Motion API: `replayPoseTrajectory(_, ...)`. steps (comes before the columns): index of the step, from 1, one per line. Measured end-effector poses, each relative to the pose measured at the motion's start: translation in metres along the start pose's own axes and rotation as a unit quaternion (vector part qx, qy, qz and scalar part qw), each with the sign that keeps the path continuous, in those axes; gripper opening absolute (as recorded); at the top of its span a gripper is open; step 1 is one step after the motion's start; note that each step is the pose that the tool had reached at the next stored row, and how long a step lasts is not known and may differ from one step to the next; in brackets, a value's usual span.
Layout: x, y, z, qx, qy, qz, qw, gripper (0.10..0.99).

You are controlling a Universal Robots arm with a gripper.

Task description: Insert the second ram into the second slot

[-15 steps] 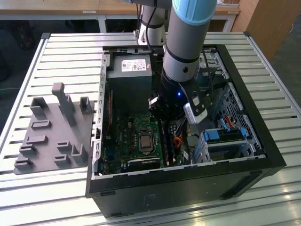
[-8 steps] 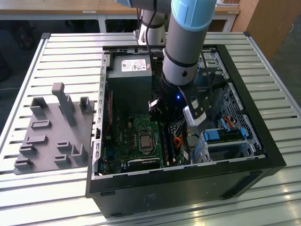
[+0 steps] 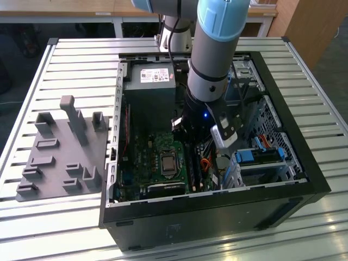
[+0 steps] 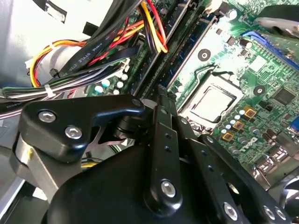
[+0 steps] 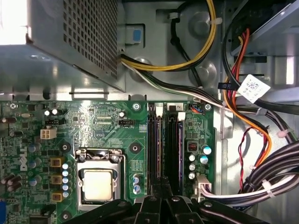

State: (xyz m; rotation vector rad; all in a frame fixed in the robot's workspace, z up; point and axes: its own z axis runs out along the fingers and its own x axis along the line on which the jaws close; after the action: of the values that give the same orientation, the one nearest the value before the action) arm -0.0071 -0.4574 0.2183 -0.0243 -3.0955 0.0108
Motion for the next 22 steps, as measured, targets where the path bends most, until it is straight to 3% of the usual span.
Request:
replayPoseTrajectory(4, -0.0002, 0.0001, 0.0047, 0.0007, 0.0002, 0.0, 1.0, 0.106)
replayPoseTrajectory(7, -0.0001, -0.0002, 0.0038, 0.0018, 0.0007, 0.0, 1.0, 0.106)
replayPoseTrajectory(9, -0.0002, 0.0002, 0.0028, -0.0011, -0.0001, 0.0, 1.0, 0.106)
replayPoseTrajectory(11, -0.0001, 0.0007, -0.002, -0.0031, -0.0006, 0.0, 1.0, 0.106)
replayPoseTrajectory(15, 0.0006, 0.0001, -0.0139, -0.0015, -0.0001, 0.0, 1.0, 0.106)
replayPoseTrajectory(22, 0.001, 0.0, -0.0229, -0.0015, 0.0, 0.0, 1.0, 0.106)
